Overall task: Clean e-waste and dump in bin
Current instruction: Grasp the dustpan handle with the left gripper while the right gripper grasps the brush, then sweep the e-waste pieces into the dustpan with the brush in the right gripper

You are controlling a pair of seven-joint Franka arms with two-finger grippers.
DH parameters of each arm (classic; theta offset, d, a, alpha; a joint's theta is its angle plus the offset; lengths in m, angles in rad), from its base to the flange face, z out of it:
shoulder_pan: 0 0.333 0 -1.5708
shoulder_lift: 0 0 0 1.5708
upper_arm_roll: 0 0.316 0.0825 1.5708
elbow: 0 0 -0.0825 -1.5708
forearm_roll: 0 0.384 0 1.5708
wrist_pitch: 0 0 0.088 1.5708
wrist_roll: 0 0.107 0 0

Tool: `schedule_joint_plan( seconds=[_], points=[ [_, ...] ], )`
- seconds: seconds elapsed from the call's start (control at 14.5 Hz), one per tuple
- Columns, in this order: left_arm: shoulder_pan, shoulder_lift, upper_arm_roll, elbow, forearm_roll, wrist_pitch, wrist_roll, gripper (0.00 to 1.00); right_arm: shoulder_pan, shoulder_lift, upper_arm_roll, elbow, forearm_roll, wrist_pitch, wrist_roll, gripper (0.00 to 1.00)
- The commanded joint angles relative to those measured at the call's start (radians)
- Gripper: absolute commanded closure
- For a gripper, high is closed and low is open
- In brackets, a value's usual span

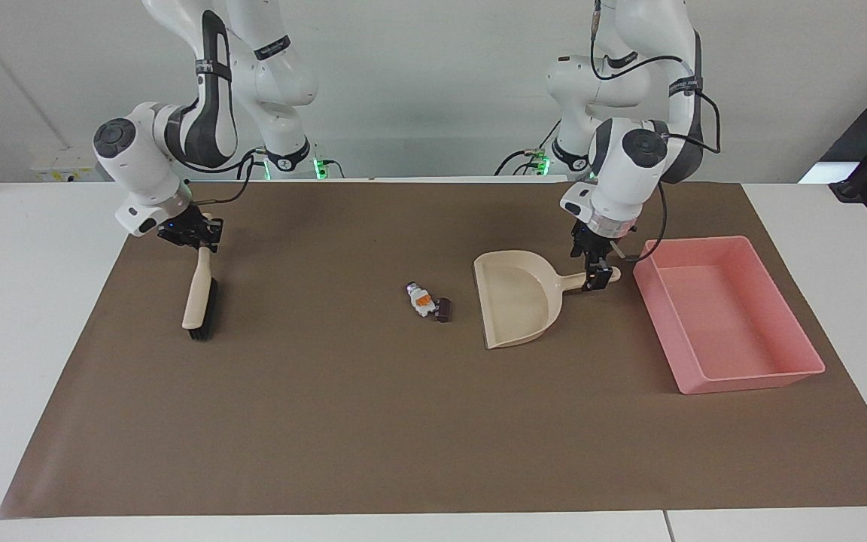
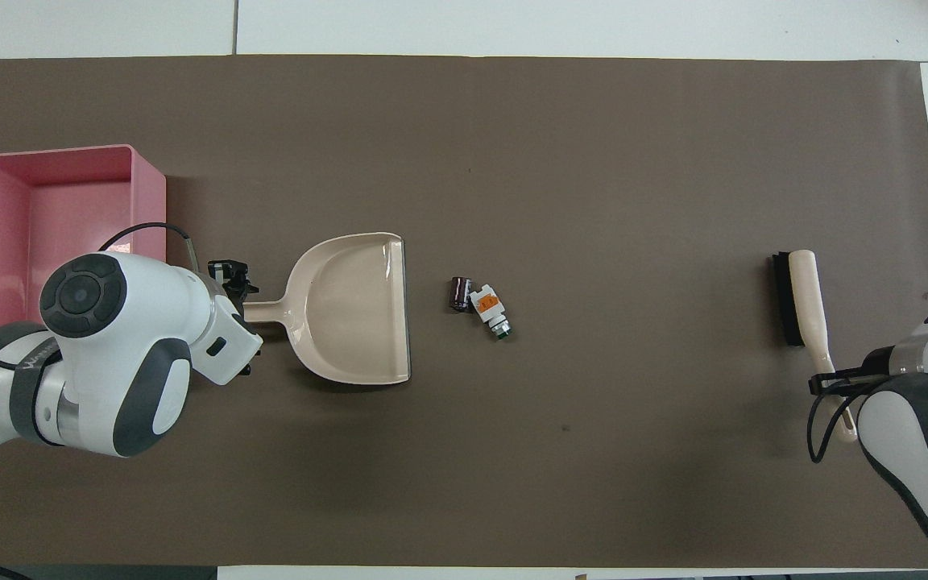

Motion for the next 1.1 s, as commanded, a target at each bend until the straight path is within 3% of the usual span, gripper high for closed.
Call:
schedule_joint_plan(
  seconds=[0.0, 0.21, 0.48, 0.97, 1.03],
  points=[
    [-0.013, -0.003, 0.012, -0.032, 0.008, 0.053, -0.001, 0.08, 0.006, 0.02, 0.021, 0.118, 0.032, -0.111, 0.018, 1.0],
    [-0.014, -0.005, 0.012, -0.04, 0.008, 0.06, -0.002, 0.09, 0.104, 0.014, 0.023, 0.192, 0.026, -0.196, 0.085, 1.0],
    [-0.028, -0.008, 0.012, -0.048, 0.008, 0.06, -0.013, 0.22, 0.351, 0.011, 0.024, 0.2, -0.024, -0.237, 0.234, 1.0],
    [-0.03, -0.008, 0.012, -0.046, 0.007, 0.044, -0.009, 0.91, 0.696, 0.094, 0.029, 0.206, -0.047, -0.212, 0.797, 1.0],
    [-0.03, -0.008, 0.013, -0.046, 0.008, 0.039, -0.001, 0.94, 0.73, 0.102, 0.029, 0.206, -0.047, -0.203, 0.835, 1.0]
  ],
)
